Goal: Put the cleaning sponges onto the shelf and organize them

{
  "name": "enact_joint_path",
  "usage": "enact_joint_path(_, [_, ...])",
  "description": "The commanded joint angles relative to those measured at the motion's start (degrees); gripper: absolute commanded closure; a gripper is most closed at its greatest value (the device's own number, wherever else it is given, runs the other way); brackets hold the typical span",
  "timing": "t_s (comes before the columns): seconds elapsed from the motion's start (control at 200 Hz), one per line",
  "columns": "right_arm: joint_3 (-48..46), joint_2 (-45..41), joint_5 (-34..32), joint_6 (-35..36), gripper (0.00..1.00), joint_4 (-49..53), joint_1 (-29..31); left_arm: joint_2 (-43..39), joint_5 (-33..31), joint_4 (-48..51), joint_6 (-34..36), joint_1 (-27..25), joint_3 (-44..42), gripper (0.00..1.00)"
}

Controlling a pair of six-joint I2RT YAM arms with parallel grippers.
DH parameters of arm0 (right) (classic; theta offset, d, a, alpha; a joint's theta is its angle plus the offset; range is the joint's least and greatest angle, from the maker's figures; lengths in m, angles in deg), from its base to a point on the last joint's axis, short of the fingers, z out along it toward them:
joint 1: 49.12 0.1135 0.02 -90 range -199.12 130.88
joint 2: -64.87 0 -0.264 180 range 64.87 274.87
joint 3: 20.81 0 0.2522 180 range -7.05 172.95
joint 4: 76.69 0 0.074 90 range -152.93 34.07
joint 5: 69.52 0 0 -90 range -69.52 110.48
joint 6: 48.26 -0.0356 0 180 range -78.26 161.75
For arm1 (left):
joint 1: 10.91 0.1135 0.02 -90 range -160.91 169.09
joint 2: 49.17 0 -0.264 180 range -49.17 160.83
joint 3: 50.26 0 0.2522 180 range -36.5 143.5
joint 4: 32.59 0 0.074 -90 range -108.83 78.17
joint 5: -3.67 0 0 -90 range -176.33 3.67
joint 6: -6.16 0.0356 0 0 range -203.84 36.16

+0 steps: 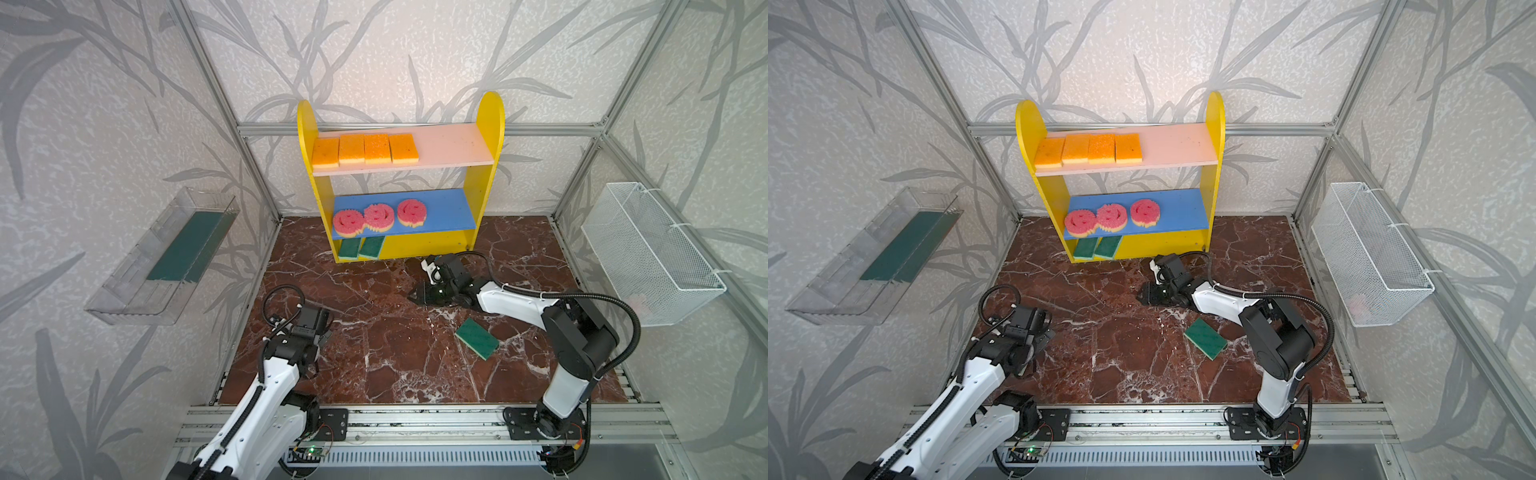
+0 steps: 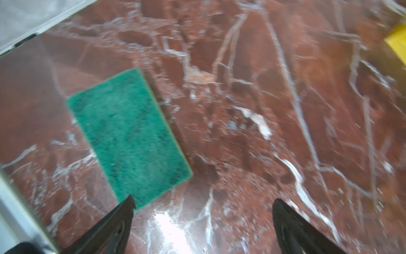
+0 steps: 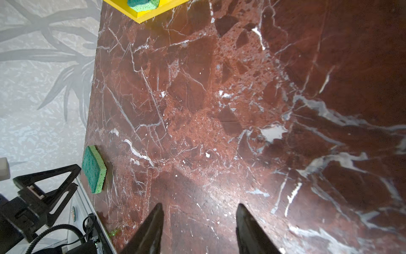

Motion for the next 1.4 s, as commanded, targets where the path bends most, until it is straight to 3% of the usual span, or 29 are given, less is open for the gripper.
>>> enact_joint_path(0.0, [-0.9, -2.5, 3.1, 1.0, 0.48, 0.3, -0.4, 0.1, -0.3, 1.9, -4.6, 4.0, -0.2, 0.01])
enact_joint_path(0.225, [-2.1, -2.5, 4.8, 1.0, 0.48, 0.4, -1.6, 1.6, -5.1, 4.1, -6.3, 8.6, 0.2, 0.01])
enact_joint_path(0.475, [-2.5, -1.6, 5.0, 2.8, 0.48, -0.2, -1.7, 7.7, -2.6, -2.7, -5.3, 14.0, -2.3, 0.01])
enact_joint_path(0.825, [-2.9, -0.9, 4.8, 3.0, 0.49, -0.5, -2.1, 15.1, 0.6, -11.0, -4.2, 17.5, -4.2, 0.01])
enact_joint_path(1.1, [-3.3, -1.0, 5.0, 2.8, 0.50, -1.1, -2.6, 16.9, 3.0, -14.7, -2.3, 17.7, -4.7, 0.14])
enact_joint_path(1.394, [-5.8, -3.4, 5.2, 1.8, 0.51, -3.4, -4.4, 19.6, 10.6, -18.7, 3.2, 17.5, -3.8, 0.27])
